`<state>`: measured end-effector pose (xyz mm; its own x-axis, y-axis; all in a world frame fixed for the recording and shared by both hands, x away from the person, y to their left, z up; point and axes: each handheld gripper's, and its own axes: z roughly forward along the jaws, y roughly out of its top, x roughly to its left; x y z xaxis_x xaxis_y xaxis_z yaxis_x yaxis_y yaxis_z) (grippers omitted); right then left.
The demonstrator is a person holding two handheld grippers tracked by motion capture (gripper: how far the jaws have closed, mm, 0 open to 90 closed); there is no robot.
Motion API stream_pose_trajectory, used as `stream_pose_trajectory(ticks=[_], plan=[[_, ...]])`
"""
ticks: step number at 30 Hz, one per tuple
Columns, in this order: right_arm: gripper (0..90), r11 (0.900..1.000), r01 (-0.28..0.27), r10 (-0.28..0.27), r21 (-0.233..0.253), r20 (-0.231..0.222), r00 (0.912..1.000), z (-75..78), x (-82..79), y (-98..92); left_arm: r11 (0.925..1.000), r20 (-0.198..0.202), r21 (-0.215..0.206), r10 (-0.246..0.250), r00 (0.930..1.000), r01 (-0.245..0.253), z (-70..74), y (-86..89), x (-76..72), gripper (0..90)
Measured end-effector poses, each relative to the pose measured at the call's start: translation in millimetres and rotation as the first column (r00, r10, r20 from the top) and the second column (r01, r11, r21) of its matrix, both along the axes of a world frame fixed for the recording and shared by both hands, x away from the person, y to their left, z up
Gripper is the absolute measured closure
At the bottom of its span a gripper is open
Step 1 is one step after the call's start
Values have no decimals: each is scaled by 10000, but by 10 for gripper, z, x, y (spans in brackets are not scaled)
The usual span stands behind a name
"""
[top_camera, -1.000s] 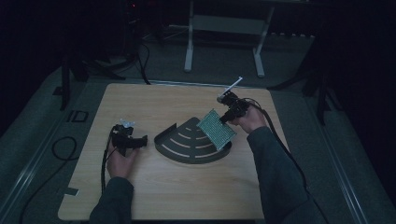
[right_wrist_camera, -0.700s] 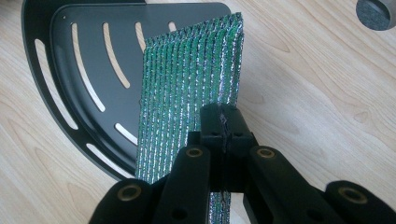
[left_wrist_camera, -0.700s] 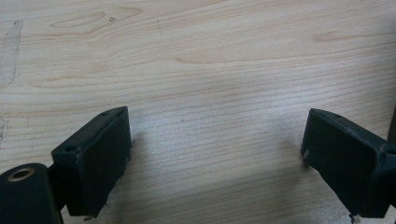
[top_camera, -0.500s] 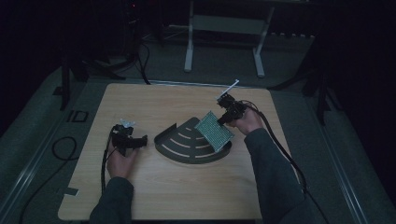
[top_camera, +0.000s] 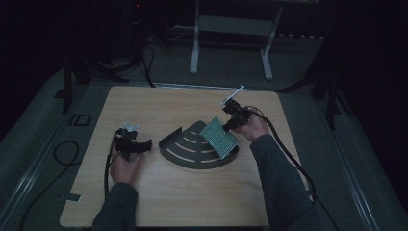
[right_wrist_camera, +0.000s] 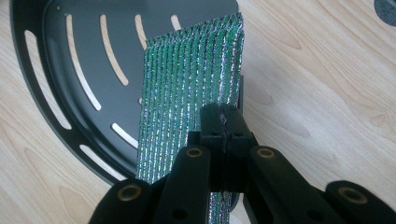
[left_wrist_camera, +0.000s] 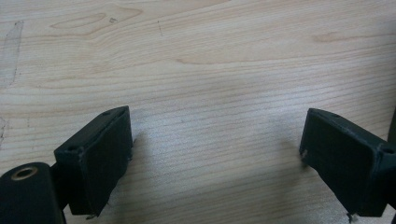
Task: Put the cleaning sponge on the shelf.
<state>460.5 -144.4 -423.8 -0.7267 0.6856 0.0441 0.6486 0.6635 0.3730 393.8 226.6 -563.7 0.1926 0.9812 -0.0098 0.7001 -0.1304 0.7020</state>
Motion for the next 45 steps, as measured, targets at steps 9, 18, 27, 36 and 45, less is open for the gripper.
stream_pose_trajectory(ticks=[9, 18, 27, 36, 45], plan=[[895, 9998, -153, 153, -98, -42, 9999, -68, -28, 59, 10000, 0, 6, -9, 10000, 9, 0, 1, 0, 98], [894, 9993, -264, 263, -249, -71, 9996, -123, -47, 101, 10000, 1, -6, 2, 10000, -2, 0, 0, 0, 99], [891, 9985, -363, 352, -417, -273, 9990, -196, -58, 119, 10000, -1, -9, 7, 10000, -7, 0, -1, 0, 98], [890, 9988, -254, 241, -416, -318, 9992, -232, -43, 68, 10000, -1, -10, 7, 10000, -7, 0, -1, 0, 98], [889, 9981, -264, 249, -555, -264, 9993, -267, -15, 87, 10000, -2, -9, 7, 10000, -7, 0, 0, 0, 99]])
